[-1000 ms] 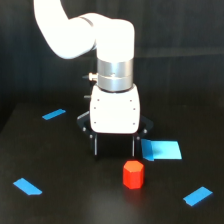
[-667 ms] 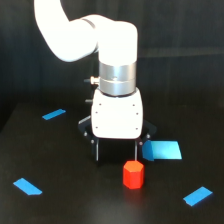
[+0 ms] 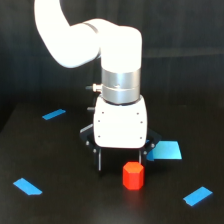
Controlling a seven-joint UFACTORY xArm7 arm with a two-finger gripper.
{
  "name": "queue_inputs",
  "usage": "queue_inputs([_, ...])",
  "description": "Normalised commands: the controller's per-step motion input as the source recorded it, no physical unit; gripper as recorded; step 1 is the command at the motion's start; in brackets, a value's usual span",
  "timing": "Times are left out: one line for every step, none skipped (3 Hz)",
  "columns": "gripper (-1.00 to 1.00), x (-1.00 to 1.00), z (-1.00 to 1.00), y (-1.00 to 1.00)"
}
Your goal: Pick up the red object from the table
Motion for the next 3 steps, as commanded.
queue_inputs([0.76, 0.35, -0.37, -0.23])
queue_inputs([0.20, 0.25, -0.33, -0.19])
queue_inputs([-0.35, 0.31, -0.27, -0.12])
